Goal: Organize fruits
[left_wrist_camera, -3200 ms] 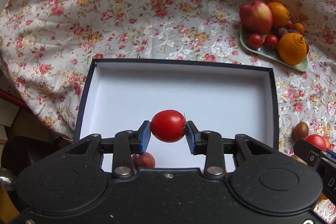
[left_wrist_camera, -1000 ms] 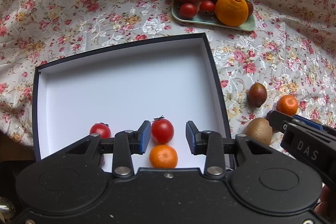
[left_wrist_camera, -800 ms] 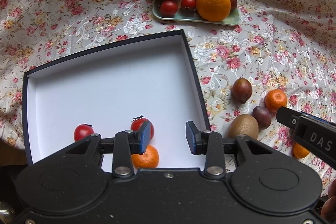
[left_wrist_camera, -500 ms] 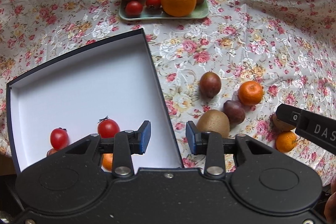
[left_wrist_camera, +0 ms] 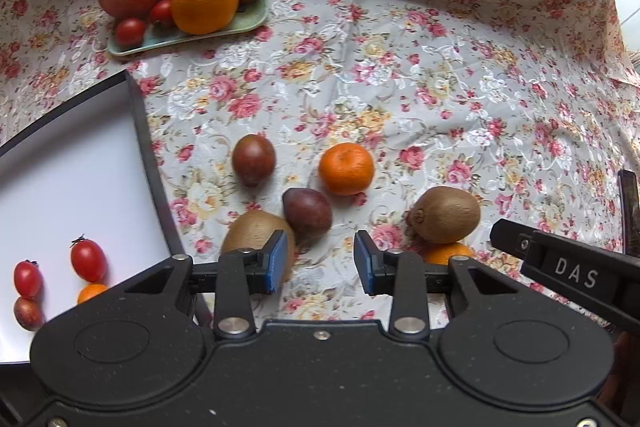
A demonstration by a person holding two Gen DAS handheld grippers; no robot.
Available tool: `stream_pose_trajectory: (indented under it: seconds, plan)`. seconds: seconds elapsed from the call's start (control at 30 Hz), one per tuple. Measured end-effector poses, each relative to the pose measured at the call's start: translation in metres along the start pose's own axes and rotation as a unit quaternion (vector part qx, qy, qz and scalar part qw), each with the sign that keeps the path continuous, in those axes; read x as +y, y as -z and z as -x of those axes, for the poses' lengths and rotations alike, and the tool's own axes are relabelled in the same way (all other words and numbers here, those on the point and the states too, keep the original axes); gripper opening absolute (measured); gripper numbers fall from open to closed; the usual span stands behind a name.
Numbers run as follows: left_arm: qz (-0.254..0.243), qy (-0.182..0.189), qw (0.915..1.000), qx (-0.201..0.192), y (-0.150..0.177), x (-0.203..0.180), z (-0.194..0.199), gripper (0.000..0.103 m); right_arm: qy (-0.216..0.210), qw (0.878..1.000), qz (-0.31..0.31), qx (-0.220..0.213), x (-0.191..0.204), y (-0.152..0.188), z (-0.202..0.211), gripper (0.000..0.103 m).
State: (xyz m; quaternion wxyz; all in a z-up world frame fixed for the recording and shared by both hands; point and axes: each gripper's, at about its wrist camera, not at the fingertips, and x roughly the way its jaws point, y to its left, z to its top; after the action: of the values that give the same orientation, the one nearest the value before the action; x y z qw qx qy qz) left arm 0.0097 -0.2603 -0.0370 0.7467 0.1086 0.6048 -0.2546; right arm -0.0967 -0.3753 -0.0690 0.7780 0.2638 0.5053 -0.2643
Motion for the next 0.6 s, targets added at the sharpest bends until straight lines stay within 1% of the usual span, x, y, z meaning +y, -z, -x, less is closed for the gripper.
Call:
stream_pose_trajectory:
  seconds: [0.27, 0.4, 0.6]
  plan:
    - [-0.021, 0.018, 0.9995, -0.016, -0.001, -0.038, -0.006, 0.045, 0.018, 0.999, -0.037, 0.008, -0.048, 0.001, -0.004, 0.037]
    - [-0.027, 0.03, 0.9991, -0.015, -0.002, -0.054, -0.013, 0.045, 0.02, 0.999, -0.048, 0.009, -0.064, 0.002, -0.005, 0.037]
    - [-0.045, 0.045, 0.9977, -0.023, -0.001, -0.081, -0.019, 0.045, 0.026, 0.998, -0.055, 0.011, -0.081, 0.006, -0.006, 0.037]
